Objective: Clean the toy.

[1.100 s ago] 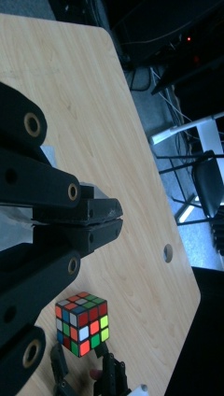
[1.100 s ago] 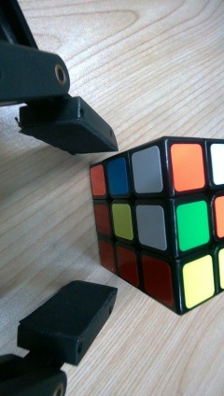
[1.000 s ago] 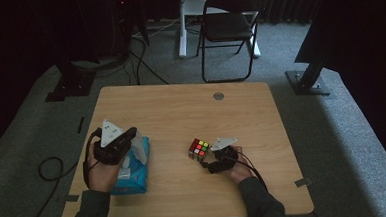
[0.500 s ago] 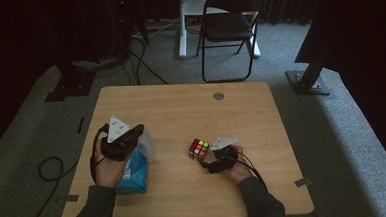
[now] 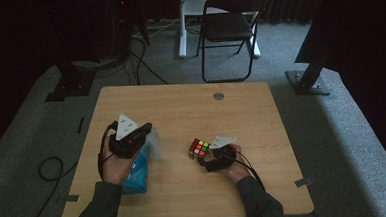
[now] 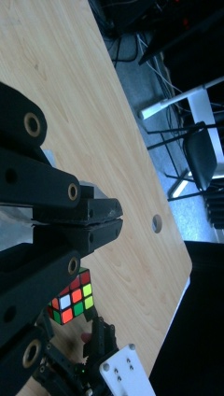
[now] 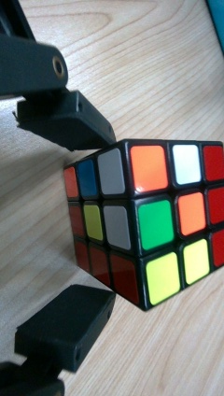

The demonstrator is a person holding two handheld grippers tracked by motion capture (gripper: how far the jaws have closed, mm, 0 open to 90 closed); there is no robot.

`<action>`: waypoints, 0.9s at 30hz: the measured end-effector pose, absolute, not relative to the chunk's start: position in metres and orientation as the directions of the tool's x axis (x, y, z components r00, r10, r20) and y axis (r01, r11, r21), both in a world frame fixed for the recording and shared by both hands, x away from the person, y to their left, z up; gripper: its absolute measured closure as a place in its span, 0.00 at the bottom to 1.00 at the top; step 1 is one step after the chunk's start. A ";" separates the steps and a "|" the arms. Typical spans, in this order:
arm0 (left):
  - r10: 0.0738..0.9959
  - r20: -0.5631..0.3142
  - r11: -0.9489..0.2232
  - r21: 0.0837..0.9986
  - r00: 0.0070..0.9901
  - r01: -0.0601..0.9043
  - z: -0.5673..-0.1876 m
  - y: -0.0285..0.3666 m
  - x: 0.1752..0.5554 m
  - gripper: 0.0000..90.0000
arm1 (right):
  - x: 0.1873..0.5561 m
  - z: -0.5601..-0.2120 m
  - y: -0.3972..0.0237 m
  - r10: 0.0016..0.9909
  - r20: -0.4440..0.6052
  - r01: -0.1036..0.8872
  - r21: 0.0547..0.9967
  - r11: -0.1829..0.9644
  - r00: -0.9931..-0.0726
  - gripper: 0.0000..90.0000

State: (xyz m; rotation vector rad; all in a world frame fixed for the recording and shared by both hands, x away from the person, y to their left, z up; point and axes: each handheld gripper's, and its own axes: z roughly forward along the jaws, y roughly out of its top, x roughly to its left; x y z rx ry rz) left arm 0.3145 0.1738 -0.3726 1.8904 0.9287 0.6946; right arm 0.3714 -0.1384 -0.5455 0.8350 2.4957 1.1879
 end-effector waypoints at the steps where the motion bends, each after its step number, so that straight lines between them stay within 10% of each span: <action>1: 0.822 0.094 -0.322 0.890 0.562 0.322 -0.373 0.174 0.314 0.99 | 0.371 -0.545 -0.138 0.595 0.017 0.388 0.773 0.502 -0.803 0.28; 27: 0.761 0.088 -0.353 0.888 0.643 0.296 -0.378 0.133 0.324 0.99 | 0.364 -0.546 -0.133 0.543 -0.003 0.347 0.766 0.541 -0.840 0.38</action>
